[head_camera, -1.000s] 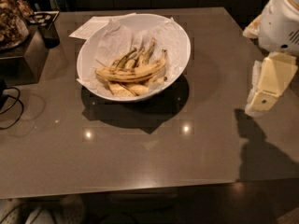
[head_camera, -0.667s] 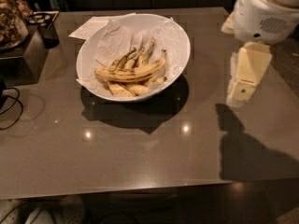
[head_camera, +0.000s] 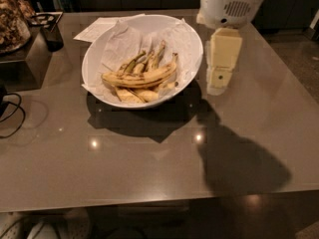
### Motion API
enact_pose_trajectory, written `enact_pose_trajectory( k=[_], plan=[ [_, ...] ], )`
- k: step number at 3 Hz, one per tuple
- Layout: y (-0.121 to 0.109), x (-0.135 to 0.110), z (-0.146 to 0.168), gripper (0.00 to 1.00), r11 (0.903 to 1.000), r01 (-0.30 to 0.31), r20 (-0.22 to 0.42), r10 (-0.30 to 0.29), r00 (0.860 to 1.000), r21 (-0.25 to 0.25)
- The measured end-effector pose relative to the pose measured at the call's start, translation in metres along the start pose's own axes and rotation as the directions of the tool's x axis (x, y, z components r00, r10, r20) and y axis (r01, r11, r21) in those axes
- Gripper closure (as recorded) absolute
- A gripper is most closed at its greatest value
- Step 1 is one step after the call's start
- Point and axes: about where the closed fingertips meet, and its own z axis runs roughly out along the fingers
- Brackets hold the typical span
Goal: Pick banana from white bowl
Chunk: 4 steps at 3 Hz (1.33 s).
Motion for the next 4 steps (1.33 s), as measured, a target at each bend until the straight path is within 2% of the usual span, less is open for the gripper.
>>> enact_pose_trajectory(
  k=[1,2,3,4],
  plan=[
    [-0.007,-0.032,0.006,0.17,0.9950,0.099,-0.008,-0.099,0.995,-0.002],
    [-0.016,-0.057,0.012,0.20,0.9879,0.155,-0.015,-0.155,0.988,0.002],
    [-0.028,-0.075,0.018,0.16,0.9831,0.183,-0.025,-0.183,0.983,0.009],
    [-0.039,-0.093,0.027,0.18,0.9796,0.201,-0.029,-0.200,0.979,0.007]
  ],
)
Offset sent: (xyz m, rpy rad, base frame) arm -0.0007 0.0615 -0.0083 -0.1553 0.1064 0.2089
